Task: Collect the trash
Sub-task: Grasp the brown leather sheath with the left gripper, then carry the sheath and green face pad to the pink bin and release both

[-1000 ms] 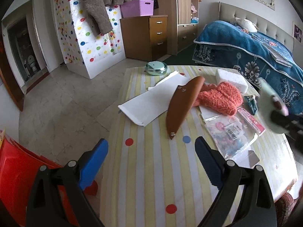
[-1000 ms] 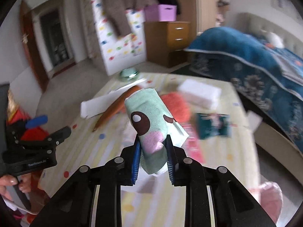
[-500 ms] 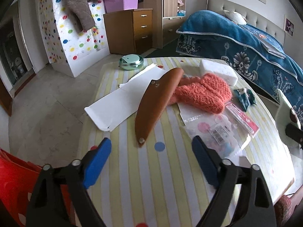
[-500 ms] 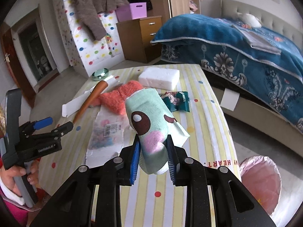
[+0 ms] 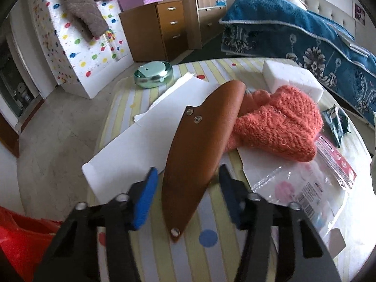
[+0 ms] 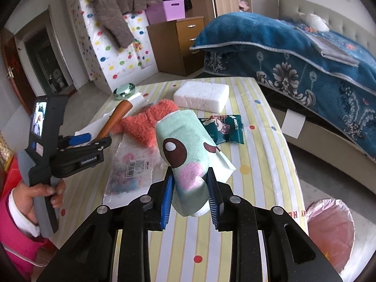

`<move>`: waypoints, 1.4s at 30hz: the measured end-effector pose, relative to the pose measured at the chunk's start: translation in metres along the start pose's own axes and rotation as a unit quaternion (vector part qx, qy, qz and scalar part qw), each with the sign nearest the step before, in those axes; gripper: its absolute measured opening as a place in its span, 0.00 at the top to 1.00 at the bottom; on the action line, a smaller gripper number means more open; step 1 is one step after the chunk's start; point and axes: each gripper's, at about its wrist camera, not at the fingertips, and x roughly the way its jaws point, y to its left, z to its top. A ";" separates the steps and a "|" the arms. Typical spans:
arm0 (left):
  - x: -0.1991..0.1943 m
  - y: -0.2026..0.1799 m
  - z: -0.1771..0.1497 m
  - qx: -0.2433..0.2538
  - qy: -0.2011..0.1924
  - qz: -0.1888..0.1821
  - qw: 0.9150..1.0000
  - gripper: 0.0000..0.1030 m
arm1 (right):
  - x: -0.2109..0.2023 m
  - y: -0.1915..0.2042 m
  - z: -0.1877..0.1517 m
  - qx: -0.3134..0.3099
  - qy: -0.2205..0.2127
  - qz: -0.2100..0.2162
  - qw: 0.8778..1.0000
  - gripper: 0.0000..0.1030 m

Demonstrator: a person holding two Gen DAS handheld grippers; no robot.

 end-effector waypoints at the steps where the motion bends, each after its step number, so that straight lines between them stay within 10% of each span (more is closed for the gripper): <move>1: 0.000 0.001 0.000 0.000 0.001 -0.004 1.000 0.62 | 0.000 0.000 -0.001 0.000 0.000 0.001 1.000 0.73; 5: -0.008 0.005 -0.005 -0.004 -0.001 -0.019 1.000 0.93 | 0.000 0.000 -0.001 0.001 0.000 0.002 1.000 0.73; 19: -0.123 -0.027 -0.037 -0.008 -0.085 -0.113 0.990 0.95 | -0.050 -0.002 -0.015 0.012 -0.029 0.008 0.999 0.73; 42: -0.177 -0.264 -0.063 0.183 -0.107 -0.264 0.941 0.95 | -0.177 -0.152 -0.114 0.162 -0.073 -0.149 0.973 0.73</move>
